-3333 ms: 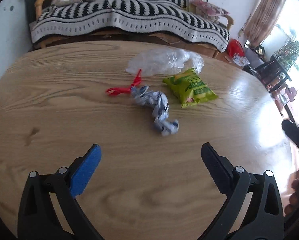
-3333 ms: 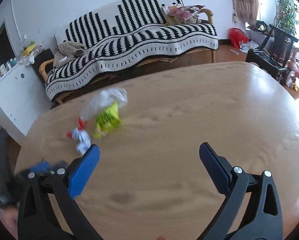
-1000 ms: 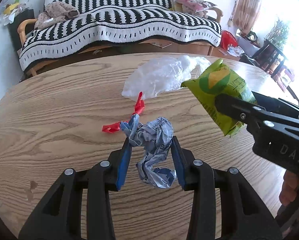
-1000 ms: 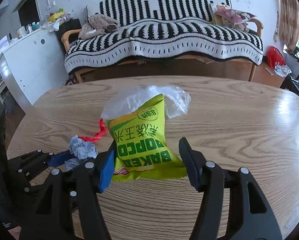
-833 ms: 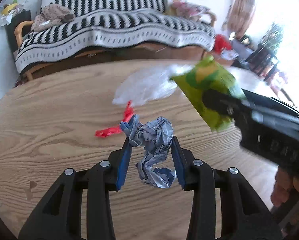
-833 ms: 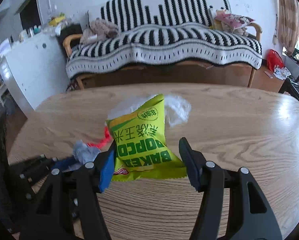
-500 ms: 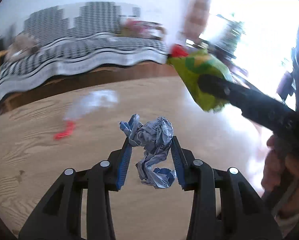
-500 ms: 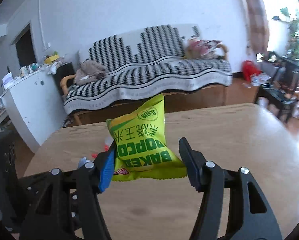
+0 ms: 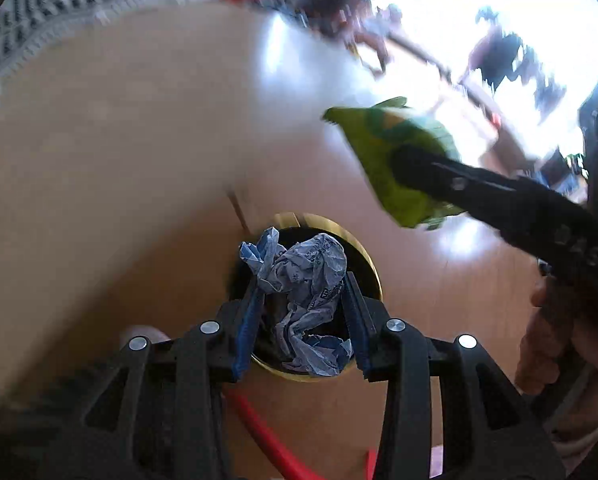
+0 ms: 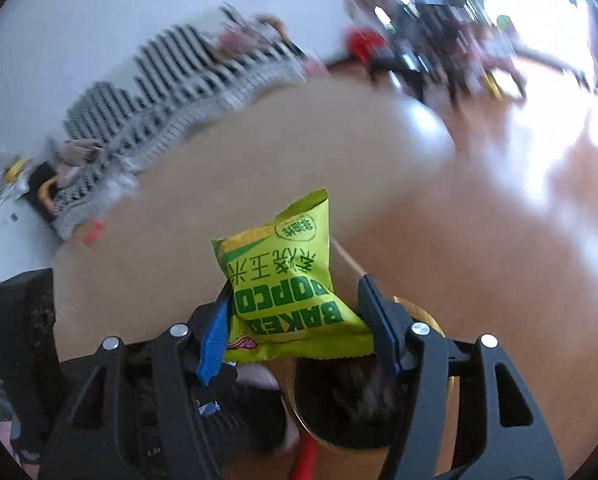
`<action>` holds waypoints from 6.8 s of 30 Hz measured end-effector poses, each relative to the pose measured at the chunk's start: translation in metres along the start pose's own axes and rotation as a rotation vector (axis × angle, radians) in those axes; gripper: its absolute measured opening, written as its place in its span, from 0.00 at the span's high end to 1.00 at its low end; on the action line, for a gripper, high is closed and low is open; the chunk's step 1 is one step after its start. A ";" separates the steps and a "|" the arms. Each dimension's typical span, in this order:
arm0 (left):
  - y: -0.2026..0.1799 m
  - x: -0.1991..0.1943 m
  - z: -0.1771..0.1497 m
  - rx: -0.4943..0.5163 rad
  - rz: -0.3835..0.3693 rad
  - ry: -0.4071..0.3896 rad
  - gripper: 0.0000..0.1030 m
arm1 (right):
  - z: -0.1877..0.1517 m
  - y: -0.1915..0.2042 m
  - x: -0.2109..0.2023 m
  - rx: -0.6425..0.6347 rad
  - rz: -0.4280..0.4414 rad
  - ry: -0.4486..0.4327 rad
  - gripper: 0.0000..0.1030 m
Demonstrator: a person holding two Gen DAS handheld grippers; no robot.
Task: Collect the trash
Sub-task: 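Carry the foil and popcorn bag over the bin and open both tools, then move both open tools back over the red ribbon and plastic bag, then grasp the red ribbon with left tool while right grasps the clear plastic bag, then carry the red ribbon and plastic bag over the bin and open both tools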
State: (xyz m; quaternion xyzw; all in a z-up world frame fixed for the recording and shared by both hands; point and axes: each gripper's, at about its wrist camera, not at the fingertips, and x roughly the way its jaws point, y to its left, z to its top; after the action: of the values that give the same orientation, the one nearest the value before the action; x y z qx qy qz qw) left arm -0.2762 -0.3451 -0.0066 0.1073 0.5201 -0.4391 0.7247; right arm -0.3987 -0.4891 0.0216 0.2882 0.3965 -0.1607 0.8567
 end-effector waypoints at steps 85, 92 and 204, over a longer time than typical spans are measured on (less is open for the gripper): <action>0.473 -0.149 0.091 -0.210 0.433 -0.049 0.95 | 0.134 0.519 0.335 -1.080 0.224 0.335 0.93; 0.433 -0.176 0.073 -0.228 0.456 -0.083 0.95 | 0.133 0.500 0.274 -0.915 0.217 0.291 0.93; -0.031 0.032 -0.019 0.077 0.031 -0.044 0.06 | -0.059 -0.124 0.006 0.339 -0.121 -0.052 0.06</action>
State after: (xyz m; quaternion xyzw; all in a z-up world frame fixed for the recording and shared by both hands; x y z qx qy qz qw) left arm -0.3098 -0.3685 -0.0327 0.1335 0.4852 -0.4496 0.7380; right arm -0.4921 -0.5501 -0.0587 0.3996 0.3581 -0.2839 0.7946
